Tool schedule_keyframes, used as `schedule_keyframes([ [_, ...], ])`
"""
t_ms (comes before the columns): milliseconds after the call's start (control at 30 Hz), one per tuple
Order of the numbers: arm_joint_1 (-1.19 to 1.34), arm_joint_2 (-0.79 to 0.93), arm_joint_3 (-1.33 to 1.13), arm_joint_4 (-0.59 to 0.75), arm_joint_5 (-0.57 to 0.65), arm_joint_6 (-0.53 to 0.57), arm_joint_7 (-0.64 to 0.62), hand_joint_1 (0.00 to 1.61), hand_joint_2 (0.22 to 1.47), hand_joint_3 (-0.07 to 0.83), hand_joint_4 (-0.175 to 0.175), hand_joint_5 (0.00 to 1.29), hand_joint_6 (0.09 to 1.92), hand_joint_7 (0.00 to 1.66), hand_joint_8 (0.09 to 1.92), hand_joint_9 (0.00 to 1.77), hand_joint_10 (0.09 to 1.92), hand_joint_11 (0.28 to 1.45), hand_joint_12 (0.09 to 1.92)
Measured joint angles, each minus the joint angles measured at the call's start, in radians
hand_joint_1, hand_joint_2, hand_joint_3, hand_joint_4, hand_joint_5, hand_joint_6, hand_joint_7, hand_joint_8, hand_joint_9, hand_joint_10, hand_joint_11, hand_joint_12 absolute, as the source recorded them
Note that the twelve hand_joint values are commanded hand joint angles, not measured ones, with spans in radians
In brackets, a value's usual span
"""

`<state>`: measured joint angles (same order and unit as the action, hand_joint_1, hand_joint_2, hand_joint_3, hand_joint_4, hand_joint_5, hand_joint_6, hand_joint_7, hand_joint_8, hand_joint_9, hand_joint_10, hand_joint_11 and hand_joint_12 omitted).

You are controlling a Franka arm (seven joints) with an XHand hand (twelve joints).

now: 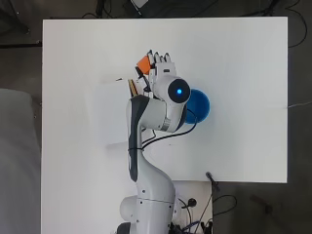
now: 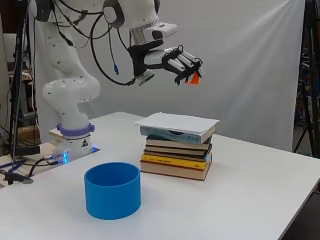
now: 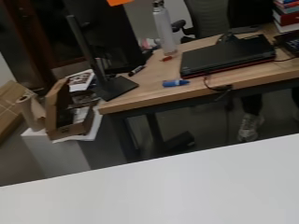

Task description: Teleoperate dual arm-hand system to pick and place objects

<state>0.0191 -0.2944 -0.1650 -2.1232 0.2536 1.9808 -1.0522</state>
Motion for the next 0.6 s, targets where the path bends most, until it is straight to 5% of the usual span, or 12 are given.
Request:
schedule_keyframes([
  [133,-0.015,0.021,-0.066,0.009,-0.065,-0.004,0.075,0.67,1.13,-0.001,0.103,0.78,0.10,0.74,1.43,0.91,1.66,0.59,1.45],
  [233,-0.028,0.021,-0.132,-0.004,-0.083,0.010,0.068,0.69,1.11,-0.002,0.109,0.82,0.09,0.75,1.45,0.91,1.68,0.58,1.45],
  [400,-0.048,0.012,-0.198,-0.077,-0.116,0.078,0.038,0.71,1.08,-0.002,0.144,0.89,0.09,0.70,1.32,0.81,1.53,0.56,1.16],
  [467,-0.055,0.028,-0.233,-0.090,-0.129,0.098,0.026,0.83,1.18,-0.005,0.166,0.79,0.88,0.71,1.36,0.85,1.53,0.57,1.18],
  [500,-0.057,0.042,-0.248,-0.097,-0.131,0.108,0.010,0.85,1.21,-0.002,0.171,0.75,1.13,0.71,1.39,0.85,1.55,0.56,1.19],
  [600,-0.062,0.093,-0.280,-0.105,-0.103,0.129,-0.038,0.89,1.22,-0.002,0.175,0.75,1.32,0.72,1.43,0.85,1.55,0.56,1.15],
])
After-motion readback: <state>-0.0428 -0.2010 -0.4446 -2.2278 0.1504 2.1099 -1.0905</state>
